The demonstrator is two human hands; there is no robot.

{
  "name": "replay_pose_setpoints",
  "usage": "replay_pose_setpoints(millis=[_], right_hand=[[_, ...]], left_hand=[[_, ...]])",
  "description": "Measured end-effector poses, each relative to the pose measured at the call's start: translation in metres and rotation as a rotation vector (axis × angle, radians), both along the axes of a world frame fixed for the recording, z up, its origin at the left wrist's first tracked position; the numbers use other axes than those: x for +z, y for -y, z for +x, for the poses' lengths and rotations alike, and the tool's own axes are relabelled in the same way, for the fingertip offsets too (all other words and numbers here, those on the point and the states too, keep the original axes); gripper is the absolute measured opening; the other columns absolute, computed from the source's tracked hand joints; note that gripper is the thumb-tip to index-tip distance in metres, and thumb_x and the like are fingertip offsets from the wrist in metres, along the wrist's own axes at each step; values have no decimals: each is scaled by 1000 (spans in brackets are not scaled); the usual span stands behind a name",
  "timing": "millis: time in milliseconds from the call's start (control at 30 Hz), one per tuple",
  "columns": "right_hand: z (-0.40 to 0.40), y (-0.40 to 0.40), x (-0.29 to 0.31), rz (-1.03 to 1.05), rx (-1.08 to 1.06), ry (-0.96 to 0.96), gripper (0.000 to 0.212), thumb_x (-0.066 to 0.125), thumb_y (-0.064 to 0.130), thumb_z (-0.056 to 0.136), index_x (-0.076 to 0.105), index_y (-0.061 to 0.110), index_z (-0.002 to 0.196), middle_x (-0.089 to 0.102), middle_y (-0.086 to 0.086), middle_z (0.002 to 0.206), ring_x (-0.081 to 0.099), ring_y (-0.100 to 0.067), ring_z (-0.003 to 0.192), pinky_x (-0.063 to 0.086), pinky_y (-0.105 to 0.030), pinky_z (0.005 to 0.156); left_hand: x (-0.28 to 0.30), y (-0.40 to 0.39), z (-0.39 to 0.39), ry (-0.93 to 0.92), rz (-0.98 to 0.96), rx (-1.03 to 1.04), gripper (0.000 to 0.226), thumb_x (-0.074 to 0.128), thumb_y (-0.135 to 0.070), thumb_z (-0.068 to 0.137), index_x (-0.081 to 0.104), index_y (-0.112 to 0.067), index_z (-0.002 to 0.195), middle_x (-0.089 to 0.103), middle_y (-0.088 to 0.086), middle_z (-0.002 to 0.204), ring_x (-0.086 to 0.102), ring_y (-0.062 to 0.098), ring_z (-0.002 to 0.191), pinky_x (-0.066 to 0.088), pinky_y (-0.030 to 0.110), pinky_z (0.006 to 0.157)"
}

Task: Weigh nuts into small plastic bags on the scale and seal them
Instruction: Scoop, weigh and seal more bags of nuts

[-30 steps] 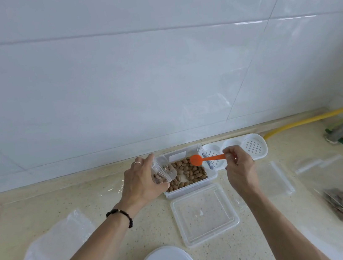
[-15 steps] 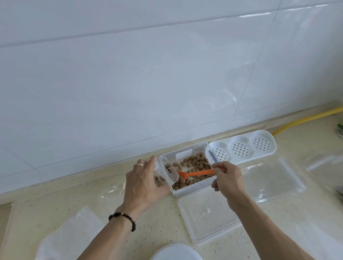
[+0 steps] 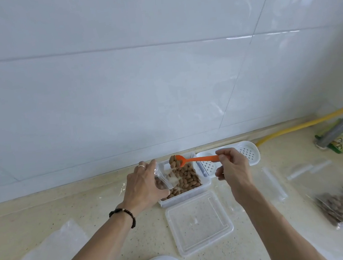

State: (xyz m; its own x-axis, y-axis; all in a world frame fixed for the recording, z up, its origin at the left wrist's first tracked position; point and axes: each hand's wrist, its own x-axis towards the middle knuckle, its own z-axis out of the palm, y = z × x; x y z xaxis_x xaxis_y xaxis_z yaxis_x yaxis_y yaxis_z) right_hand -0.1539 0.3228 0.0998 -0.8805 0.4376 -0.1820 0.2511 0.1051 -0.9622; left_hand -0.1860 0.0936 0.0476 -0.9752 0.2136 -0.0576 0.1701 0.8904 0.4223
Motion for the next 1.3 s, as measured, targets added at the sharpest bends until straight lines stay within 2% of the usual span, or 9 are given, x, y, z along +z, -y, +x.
replay_pose_setpoints(millis=[200, 267, 567, 700, 800, 900, 967, 1100, 1300], right_hand=[[10, 20, 13, 419, 364, -211, 22, 48, 8, 98, 65, 19, 90, 60, 8, 65, 53, -27, 58, 41, -35, 53], [14, 18, 15, 432, 334, -244, 22, 49, 7, 98, 66, 18, 90, 61, 12, 64, 53, -26, 58, 39, -31, 53], [39, 10, 37, 427, 307, -287, 25, 53, 4, 96, 68, 22, 88, 66, -1, 73, 58, -16, 60, 47, -31, 58], [60, 5, 47, 286, 93, -322, 23, 53, 4, 97, 68, 21, 91, 64, 10, 68, 61, -14, 58, 50, -29, 53], [86, -5, 50, 59, -105, -278, 21, 53, 4, 98, 69, 17, 94, 63, 3, 63, 59, -12, 55, 49, -27, 50], [118, -19, 44, -184, -278, -234, 20, 50, 3, 99, 68, 14, 98, 65, -5, 77, 58, -12, 53, 47, -24, 49], [143, -27, 32, -283, -362, -204, 20, 49, 4, 99, 66, 13, 100, 67, -5, 85, 57, -11, 53, 46, -23, 51], [198, -41, -10, -352, -506, -70, 19, 48, 5, 99, 65, 13, 102, 70, -9, 95, 57, -15, 57, 44, -27, 55], [267, -29, -73, -332, -609, 181, 18, 49, 5, 99, 65, 8, 108, 70, -6, 90, 58, -20, 67, 51, -31, 61]], left_hand=[[5, -11, -4, 92, 207, 79, 100, 79, -49, 64, 30, -21, 147, 44, 1, 126, 47, 20, 120, 42, 40, 100], [5, -10, 0, 95, 271, 106, 101, 81, -46, 64, 30, -21, 148, 44, 2, 125, 48, 21, 119, 42, 43, 100], [18, -17, 14, 57, 469, 121, 97, 84, -43, 65, 32, -23, 145, 41, -3, 115, 45, 13, 110, 45, 38, 97], [28, -23, 30, 4, 494, 127, 94, 83, -42, 66, 33, -22, 143, 41, -1, 114, 46, 16, 112, 45, 38, 96], [36, -29, 53, -48, 566, 111, 92, 82, -42, 65, 35, -22, 142, 40, -3, 112, 46, 17, 113, 46, 40, 95], [44, -39, 82, -98, 657, 69, 97, 75, -60, 56, 37, -27, 138, 40, -11, 108, 47, 14, 110, 48, 39, 93], [44, -46, 98, -142, 662, 23, 92, 79, -58, 57, 37, -31, 135, 38, -16, 106, 50, 15, 108, 49, 42, 93], [45, -62, 127, -156, 686, -52, 92, 85, -44, 62, 35, -30, 138, 40, -10, 113, 46, 9, 108, 46, 39, 95], [47, -74, 166, -148, 647, -177, 90, 75, -55, 60, 37, -25, 135, 43, -5, 114, 43, 11, 105, 45, 41, 94]])
